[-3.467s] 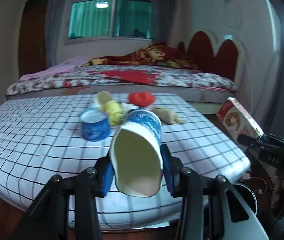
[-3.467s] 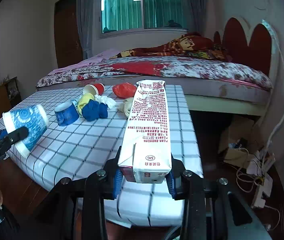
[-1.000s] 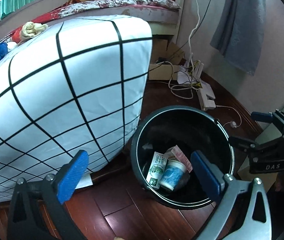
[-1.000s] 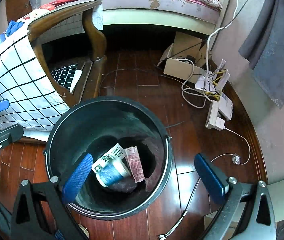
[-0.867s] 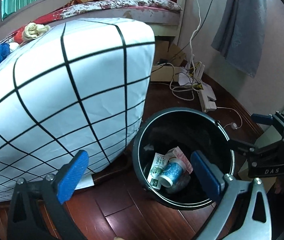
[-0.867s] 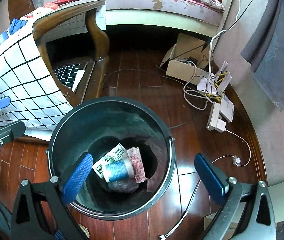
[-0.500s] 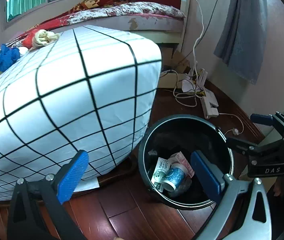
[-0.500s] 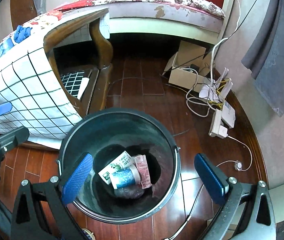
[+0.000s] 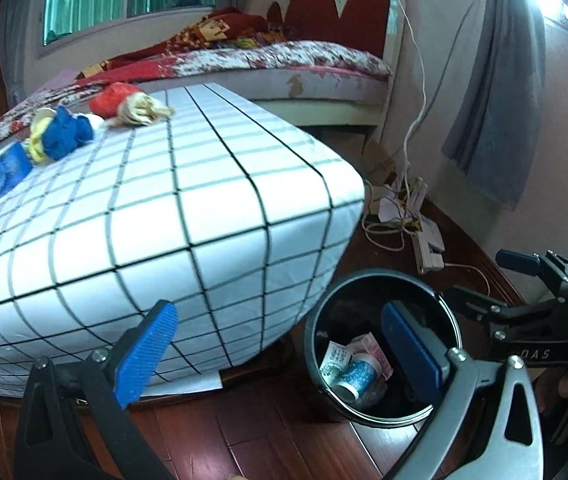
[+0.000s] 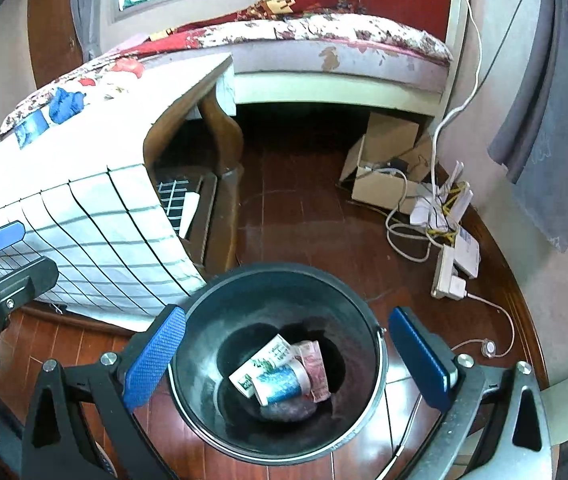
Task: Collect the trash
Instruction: 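Grasp the blue mug with the left gripper while the right gripper grasps the beige cloth bundle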
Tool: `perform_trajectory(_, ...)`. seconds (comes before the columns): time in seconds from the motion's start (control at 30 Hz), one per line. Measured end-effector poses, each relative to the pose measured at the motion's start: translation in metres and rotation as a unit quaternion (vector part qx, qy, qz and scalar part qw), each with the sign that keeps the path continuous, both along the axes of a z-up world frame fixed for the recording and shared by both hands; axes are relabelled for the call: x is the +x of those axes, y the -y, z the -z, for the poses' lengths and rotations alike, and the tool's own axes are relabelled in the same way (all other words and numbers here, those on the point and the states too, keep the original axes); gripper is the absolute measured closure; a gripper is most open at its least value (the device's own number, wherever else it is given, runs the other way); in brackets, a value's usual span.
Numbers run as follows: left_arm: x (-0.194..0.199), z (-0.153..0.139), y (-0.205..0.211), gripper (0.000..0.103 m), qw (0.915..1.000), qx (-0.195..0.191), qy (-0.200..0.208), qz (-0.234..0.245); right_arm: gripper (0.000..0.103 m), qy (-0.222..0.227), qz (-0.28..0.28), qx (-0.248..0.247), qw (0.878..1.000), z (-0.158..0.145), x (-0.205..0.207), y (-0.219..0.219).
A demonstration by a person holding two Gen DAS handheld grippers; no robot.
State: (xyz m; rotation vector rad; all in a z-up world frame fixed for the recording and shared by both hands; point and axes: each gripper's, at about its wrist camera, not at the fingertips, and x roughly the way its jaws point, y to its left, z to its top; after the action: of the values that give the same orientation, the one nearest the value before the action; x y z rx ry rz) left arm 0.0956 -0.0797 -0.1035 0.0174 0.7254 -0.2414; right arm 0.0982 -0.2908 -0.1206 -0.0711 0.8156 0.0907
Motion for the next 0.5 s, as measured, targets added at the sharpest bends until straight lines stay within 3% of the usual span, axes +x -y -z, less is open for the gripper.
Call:
perform_trajectory(0.2, -0.008, -0.017, -0.031, 0.001, 0.9992, 0.012, 0.023, -0.03, 0.001, 0.017, -0.009, 0.025, 1.0, -0.014, 0.004, -0.019)
perform_trajectory(0.5, -0.009, -0.04, -0.093, 0.001, 0.9936, -0.001, 0.047, -0.103, 0.001, 0.07, -0.031, 0.067, 0.995, -0.047, 0.014, -0.069)
